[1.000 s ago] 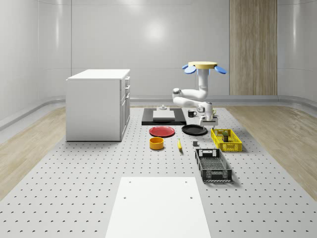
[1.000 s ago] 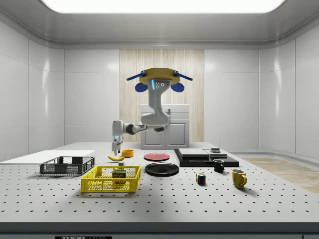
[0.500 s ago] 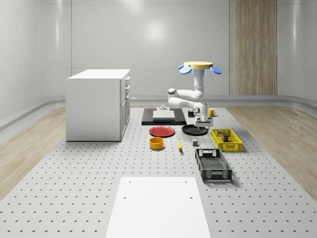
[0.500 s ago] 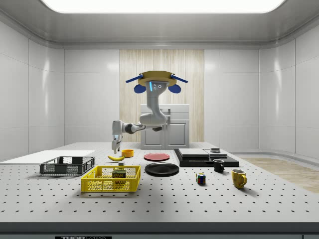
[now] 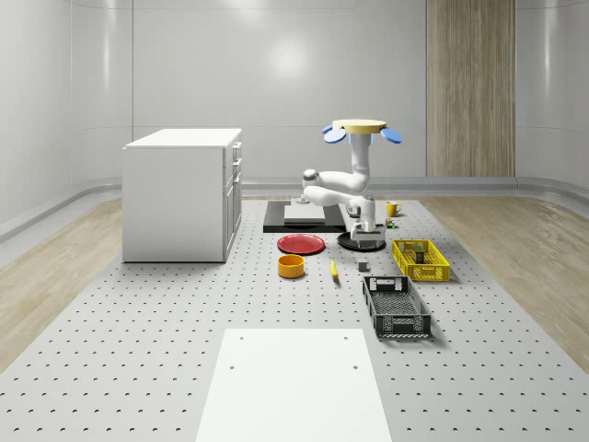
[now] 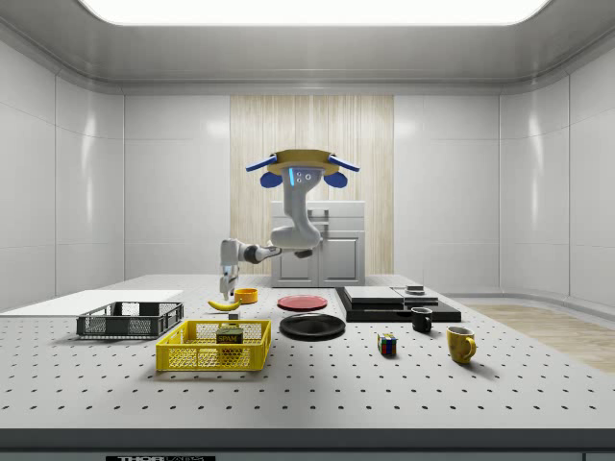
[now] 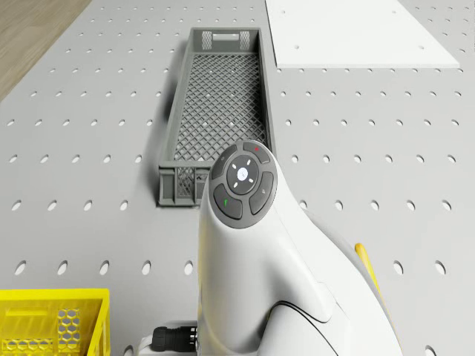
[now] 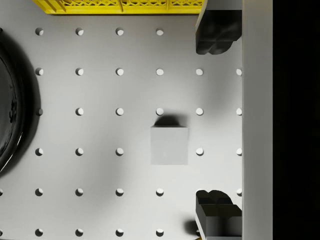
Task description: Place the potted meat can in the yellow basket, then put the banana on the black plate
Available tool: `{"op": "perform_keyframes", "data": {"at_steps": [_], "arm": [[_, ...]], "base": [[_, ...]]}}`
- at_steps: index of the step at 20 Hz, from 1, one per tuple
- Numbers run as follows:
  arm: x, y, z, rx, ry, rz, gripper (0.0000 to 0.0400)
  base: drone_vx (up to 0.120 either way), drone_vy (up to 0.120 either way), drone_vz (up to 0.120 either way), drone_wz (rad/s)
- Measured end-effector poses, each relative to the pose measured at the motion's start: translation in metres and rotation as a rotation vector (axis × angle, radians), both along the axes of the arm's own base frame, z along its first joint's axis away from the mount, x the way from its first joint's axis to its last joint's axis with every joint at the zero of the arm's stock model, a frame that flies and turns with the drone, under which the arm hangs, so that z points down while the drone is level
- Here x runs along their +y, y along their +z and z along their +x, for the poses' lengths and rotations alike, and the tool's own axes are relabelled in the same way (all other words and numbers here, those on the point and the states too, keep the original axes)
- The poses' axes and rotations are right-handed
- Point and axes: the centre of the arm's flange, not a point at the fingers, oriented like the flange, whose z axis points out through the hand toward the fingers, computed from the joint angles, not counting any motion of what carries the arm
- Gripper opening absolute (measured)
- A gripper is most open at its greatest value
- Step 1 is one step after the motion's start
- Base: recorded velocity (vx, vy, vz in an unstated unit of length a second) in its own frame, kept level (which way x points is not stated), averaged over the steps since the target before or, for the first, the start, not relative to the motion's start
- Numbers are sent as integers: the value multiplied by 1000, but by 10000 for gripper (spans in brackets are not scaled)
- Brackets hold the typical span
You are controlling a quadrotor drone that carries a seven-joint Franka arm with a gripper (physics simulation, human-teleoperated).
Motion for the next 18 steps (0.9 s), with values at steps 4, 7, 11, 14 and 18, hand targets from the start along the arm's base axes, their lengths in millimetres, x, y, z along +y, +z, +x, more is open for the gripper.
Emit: {"op": "perform_keyframes", "data": {"at_steps": [4, 7, 11, 14, 18], "arm": [[0, 0, 0, 0, 0, 0, 400], [0, 0, 0, 0, 0, 0, 400], [0, 0, 0, 0, 0, 0, 400], [0, 0, 0, 0, 0, 0, 400], [0, 0, 0, 0, 0, 0, 400]], "base": [[0, -120, -80, 0], [0, -120, 0, 0], [0, -120, 0, 0], [0, -120, 0, 0], [40, -120, 0, 0]]}}
